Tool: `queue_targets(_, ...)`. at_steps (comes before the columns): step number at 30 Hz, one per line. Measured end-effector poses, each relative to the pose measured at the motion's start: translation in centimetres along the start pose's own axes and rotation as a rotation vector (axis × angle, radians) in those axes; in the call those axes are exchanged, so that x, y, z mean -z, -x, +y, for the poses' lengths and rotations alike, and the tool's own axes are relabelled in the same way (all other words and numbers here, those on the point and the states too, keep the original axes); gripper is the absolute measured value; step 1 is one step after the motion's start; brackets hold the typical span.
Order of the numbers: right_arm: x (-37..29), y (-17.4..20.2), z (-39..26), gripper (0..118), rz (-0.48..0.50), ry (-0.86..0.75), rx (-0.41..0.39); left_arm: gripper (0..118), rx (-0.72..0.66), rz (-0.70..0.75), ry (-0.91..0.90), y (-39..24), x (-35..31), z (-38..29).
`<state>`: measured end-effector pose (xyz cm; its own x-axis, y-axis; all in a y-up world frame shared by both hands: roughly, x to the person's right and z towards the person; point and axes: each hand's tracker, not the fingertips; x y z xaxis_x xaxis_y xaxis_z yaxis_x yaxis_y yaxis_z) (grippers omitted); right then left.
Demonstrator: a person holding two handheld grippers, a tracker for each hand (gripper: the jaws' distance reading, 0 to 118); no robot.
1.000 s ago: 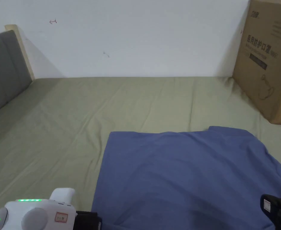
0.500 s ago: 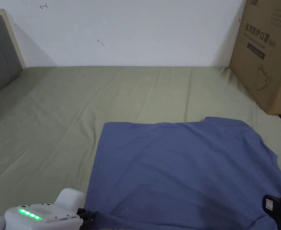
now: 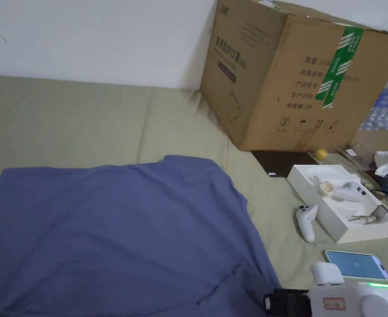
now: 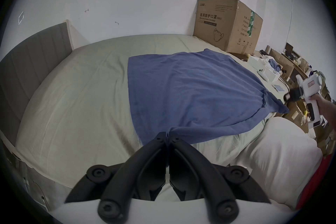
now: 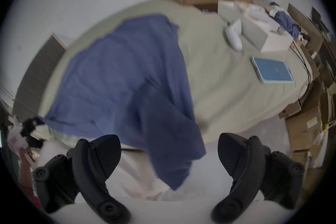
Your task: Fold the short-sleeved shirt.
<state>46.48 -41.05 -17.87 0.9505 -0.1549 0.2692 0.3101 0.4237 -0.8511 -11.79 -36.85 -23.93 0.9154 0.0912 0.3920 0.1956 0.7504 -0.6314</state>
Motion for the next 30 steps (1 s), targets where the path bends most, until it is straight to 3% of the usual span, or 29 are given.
queue_targets(1, 1.1, -0.4, -0.1, 108, -0.011, 0.021, -0.009, 0, -0.006, 0.001, 0.003, 0.6, 0.2, 0.3)
queue_targets(3, 2.9, -0.9, -0.1, 87, -0.028, 0.067, -0.032, 0, -0.031, 0.000, 0.017, 0.4, 0.3, 0.2)
queue_targets(4, 2.8, -1.1, -0.4, 62, -0.045, 0.098, -0.042, 0, -0.037, 0.006, 0.024, 0.3, 0.2, 0.1)
queue_targets(7, 3.2, -1.2, -0.7, 7, -0.041, 0.114, -0.062, 0, -0.050, 0.011, 0.038, 0.9, 0.1, 0.1)
queue_targets(19, -5.3, -0.4, 3.1, 7, -0.023, -0.051, -0.177, 0, -0.020, 0.029, 0.035, 3.3, 1.2, 1.9)
queue_targets(24, -5.8, 2.8, 11.8, 7, -0.070, -0.134, -0.282, 0, 0.025, 0.035, 0.038, 5.3, 4.8, 6.9)
queue_targets(30, 1.1, 6.6, 22.1, 7, -0.199, -0.163, -0.481, 0, 0.038, 0.036, 0.092, 8.3, 12.7, 11.4)
